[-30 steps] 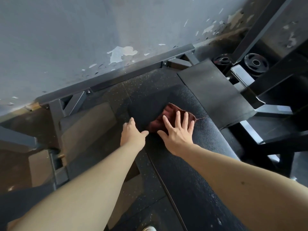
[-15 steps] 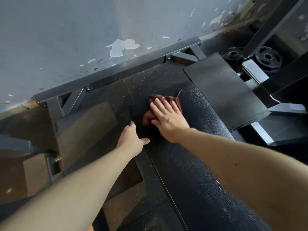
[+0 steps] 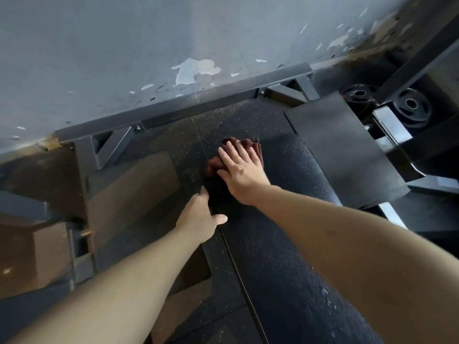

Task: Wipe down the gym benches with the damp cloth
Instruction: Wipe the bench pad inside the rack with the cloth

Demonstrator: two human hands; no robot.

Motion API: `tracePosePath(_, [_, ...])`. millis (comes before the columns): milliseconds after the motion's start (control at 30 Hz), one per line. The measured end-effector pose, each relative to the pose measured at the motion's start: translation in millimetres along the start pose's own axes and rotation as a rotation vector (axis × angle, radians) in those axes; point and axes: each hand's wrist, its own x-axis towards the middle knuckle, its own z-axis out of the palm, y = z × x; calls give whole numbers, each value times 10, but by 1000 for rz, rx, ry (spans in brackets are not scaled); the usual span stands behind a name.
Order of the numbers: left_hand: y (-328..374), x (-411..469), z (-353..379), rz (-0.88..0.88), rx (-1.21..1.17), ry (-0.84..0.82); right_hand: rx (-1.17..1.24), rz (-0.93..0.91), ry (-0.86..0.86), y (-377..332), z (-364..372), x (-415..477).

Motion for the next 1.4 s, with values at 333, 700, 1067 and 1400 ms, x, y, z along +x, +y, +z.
tracePosePath(333, [-8, -9, 53, -2, -3, -28, 80, 606, 70, 876, -288, 153])
tracePosePath(700, [48, -22, 12, -46, 30, -25, -49, 21, 34, 364, 3, -131])
tracePosePath(1067, [-13, 43, 51, -32, 7, -9, 31, 163, 30, -197, 127, -151])
tracePosePath(1400, [-46, 95, 32, -35, 82, -61, 8, 476, -4, 715, -216, 43])
